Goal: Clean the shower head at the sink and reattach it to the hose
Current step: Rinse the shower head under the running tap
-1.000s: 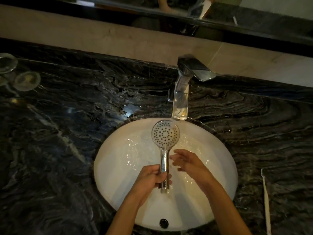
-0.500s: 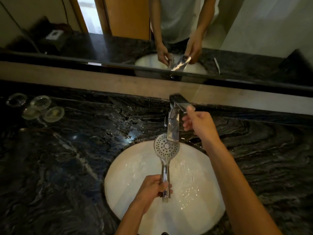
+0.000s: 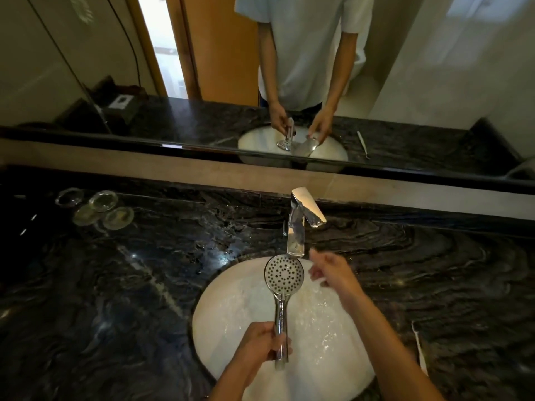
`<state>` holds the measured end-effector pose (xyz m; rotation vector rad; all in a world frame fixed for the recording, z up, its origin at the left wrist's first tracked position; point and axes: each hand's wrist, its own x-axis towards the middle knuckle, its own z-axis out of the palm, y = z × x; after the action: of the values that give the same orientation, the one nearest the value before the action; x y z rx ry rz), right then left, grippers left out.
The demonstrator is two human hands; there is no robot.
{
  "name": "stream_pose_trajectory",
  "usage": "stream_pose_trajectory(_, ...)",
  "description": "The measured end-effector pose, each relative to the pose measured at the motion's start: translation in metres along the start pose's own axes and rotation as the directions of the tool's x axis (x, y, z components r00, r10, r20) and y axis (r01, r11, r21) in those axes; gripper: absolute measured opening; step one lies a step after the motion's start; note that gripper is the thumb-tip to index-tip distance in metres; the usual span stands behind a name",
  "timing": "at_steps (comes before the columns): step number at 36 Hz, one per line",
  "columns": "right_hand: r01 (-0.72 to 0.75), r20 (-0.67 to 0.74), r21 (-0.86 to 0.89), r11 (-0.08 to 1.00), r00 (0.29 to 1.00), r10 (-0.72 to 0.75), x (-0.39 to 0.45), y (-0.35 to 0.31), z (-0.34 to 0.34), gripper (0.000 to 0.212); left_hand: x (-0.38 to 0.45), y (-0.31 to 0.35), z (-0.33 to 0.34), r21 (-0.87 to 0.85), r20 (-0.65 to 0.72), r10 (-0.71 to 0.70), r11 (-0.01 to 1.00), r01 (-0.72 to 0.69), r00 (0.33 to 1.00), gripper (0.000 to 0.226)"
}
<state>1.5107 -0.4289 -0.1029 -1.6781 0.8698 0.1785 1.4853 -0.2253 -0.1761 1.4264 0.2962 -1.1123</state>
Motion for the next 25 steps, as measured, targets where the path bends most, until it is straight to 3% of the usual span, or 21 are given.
stream_pose_trajectory(6, -0.167, 0.254, -0.095, 0.981, 0.949, 0.186, -0.035, 0.064, 0.033, 0.031, -0.015, -0.003, 0.004, -0.004, 0.003, -0.004, 1.0, 0.004, 1.0, 0.013)
stream_pose_trajectory(9, -0.197, 0.328, 0.04, 0.98, 0.928, 0.174, -0.047, 0.078, 0.049, 0.025, -0.022, -0.003, 0.004, 0.033, 0.018, -0.005, 0.999, 0.005, 1.0, 0.015)
stream_pose_trajectory(15, -0.138, 0.178, 0.274, 0.952, 0.98, 0.091, -0.069, 0.076, 0.065, 0.015, -0.032, -0.004, 0.0, 0.034, 0.053, 0.032, 0.999, -0.034, 0.998, 0.016)
stream_pose_trajectory(25, 0.042, -0.025, 0.356, 0.934, 0.999, -0.036, -0.092, 0.044, 0.058, 0.017, -0.042, 0.019, -0.002, 0.069, 0.165, 0.026, 0.997, -0.038, 0.986, 0.019)
